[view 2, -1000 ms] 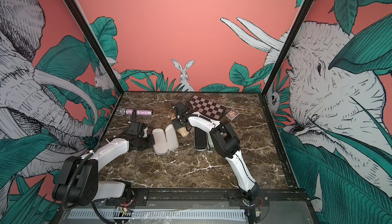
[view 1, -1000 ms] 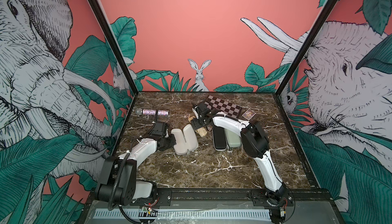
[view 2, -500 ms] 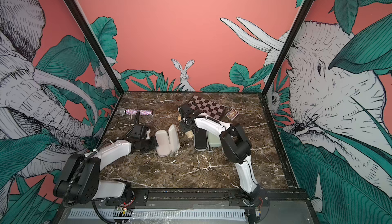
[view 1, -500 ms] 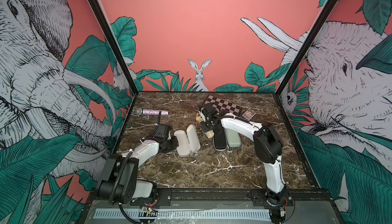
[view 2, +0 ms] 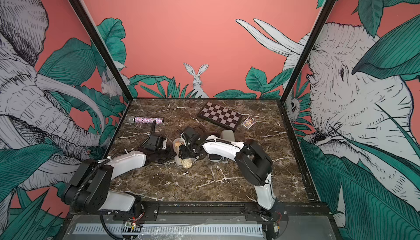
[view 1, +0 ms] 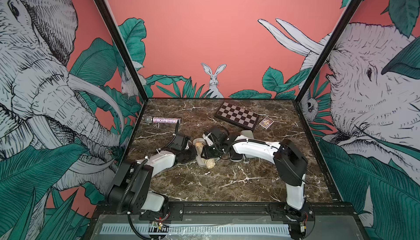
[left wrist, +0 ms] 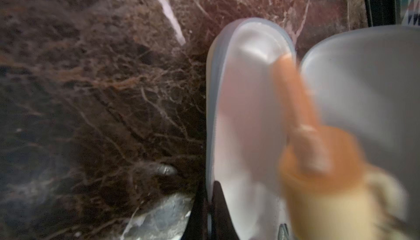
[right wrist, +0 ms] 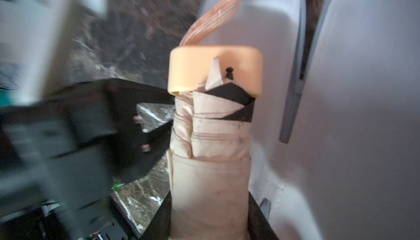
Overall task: Put umbrellas into zippered umbrella sleeves
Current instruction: Place the umbrella in the umbrella sleeve.
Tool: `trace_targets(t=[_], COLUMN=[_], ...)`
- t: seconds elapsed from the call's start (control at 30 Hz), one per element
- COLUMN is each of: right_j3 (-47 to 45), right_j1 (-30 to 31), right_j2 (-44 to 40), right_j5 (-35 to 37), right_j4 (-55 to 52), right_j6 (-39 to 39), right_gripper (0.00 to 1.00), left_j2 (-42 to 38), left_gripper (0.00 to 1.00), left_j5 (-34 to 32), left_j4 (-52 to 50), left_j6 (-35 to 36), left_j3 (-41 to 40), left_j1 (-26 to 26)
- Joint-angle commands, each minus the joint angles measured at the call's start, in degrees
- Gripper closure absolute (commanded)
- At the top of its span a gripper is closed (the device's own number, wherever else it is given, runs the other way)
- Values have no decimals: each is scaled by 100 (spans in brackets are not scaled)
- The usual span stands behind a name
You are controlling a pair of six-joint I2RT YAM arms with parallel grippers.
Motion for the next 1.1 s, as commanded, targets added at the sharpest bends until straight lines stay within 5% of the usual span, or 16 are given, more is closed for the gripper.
trace_targets(t=[0.0, 0.6, 0.77, 0.87, 1.07], right_j3=[176, 1953, 1897, 2006, 1405], right_j1=[-65, -137, -133, -146, -373], right_j2=[-128, 1536, 1662, 1660, 675], right_j5=[-240, 699, 1109, 977, 422], right_j4=[-237, -1378, -1020, -1107, -802], right_j6=[367, -393, -996, -1151, -952], right_gripper=[93, 86, 75, 55, 39], left_j2=[-121, 306, 332, 328, 246], left_gripper=[95, 96, 96, 97, 96], left_j5=[40, 5, 4, 13, -22], left_j4=[261, 584, 503, 455, 431], left_j6=[-185, -277, -209, -203, -221], left_j3=[-183, -4, -2, 25, 5], left_j1=[-54, -657, -666, -656, -656])
